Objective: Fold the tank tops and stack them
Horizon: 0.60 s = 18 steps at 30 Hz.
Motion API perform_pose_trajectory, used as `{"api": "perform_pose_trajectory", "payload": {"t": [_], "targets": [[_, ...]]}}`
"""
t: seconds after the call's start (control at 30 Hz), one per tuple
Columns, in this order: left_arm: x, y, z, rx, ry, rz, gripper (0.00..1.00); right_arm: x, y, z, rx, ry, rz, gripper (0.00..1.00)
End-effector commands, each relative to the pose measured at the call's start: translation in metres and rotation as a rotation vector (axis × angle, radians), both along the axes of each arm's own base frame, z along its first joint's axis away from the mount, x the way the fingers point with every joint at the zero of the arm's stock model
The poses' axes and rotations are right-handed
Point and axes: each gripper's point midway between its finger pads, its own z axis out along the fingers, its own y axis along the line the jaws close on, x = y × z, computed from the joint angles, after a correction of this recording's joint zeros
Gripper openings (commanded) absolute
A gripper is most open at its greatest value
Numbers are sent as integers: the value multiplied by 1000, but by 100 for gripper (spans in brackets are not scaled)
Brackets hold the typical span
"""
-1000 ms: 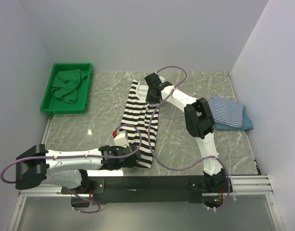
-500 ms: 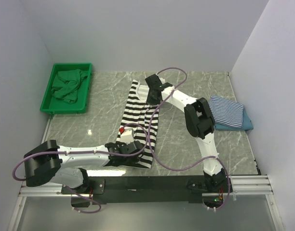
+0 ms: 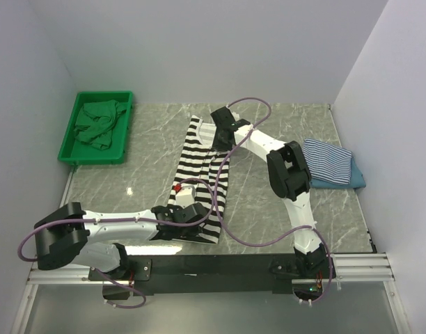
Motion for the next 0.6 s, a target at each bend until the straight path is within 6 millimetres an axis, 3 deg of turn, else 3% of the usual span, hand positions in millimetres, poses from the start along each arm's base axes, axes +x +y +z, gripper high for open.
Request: {"api": "perform_pose_trajectory", "payload": {"t": [0.0,0.27,0.57], "targets": [[3,-6,23,-64,-21,12,1,11,-2,50,52,-100,-15,0],[-4,7,49,-136,-26,52,1,17,4,64,86,-135,-6,0],[-28,20,47,-142,11,79,1,23,16,63,113,-134,23,0]]}}
